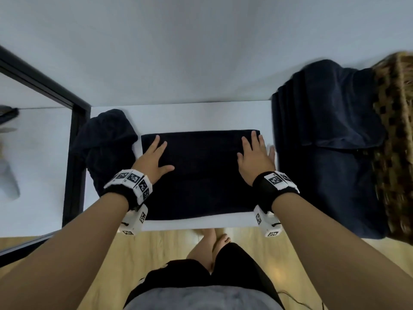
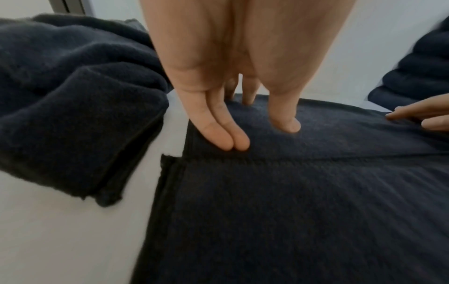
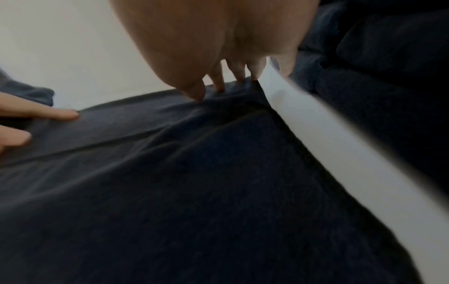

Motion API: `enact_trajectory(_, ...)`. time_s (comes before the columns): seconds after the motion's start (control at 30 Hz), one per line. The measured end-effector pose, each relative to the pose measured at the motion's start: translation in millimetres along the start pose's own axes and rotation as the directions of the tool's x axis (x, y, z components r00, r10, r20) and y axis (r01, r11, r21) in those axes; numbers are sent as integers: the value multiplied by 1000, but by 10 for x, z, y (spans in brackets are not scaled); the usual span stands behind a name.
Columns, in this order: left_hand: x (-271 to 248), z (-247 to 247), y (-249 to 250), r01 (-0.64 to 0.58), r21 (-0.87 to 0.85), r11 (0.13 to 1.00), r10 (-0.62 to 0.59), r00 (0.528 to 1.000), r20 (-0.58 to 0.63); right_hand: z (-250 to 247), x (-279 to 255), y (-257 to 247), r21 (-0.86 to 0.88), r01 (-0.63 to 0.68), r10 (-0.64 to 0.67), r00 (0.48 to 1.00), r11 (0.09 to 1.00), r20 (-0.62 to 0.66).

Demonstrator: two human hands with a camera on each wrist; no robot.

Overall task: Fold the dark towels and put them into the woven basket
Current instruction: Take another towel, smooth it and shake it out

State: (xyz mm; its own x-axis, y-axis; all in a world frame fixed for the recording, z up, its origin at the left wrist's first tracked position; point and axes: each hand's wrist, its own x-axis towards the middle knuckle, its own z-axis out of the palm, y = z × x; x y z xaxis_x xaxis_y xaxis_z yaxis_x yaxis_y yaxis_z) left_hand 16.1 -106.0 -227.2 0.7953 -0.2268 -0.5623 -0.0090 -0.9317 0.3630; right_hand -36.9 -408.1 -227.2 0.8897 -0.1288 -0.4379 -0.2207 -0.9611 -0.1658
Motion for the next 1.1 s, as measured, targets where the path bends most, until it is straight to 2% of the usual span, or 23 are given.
enact_trajectory(0.1,-137,-66,13,-9,-26,1000,8,1000,-24,15,-179,-41,15,131,-130,990,991,-57)
enact_trajectory(0.2,-382,-43,5,-54,-87,995,51,998,-44,72,-400,20,-18,234,-234,972,972,-8)
enact_trajectory(0.3,-608,77,-73,-75,-16,997,75,997,-22,126,-596,130,-20,153,-153,987,988,41)
enact_trajectory(0.4,-731,208,-166,-14,66,998,9,997,75,156,-711,229,-9,78,-77,988,997,134)
enact_trajectory(0.5,-785,287,-226,74,-57,996,-69,994,86,145,-749,302,18,39,-42,979,999,202)
enact_trajectory(0.6,-793,285,-230,115,-136,984,-104,991,85,68,-716,292,49,13,-24,977,999,214)
enact_trajectory(0.7,-735,133,-190,156,-228,961,-135,985,103,-78,-627,247,225,-99,52,977,969,206)
enact_trajectory(0.77,-663,-41,-163,144,-386,911,-101,986,131,-194,-546,227,401,-168,117,982,901,149)
enact_trajectory(0.87,-549,-305,-72,102,-643,759,-87,995,55,-347,-374,218,577,-175,187,981,798,39)
enact_trajectory(0.97,-357,-418,4,90,-765,637,-203,978,-53,-427,-211,229,682,-202,303,953,703,-30)
enact_trajectory(1.0,-291,-420,18,94,-767,635,-240,967,-81,-420,-174,232,689,-220,329,944,691,-29)
enact_trajectory(1.1,-177,-336,-2,225,-633,741,-369,924,-104,-308,-134,242,653,-302,338,938,695,74)
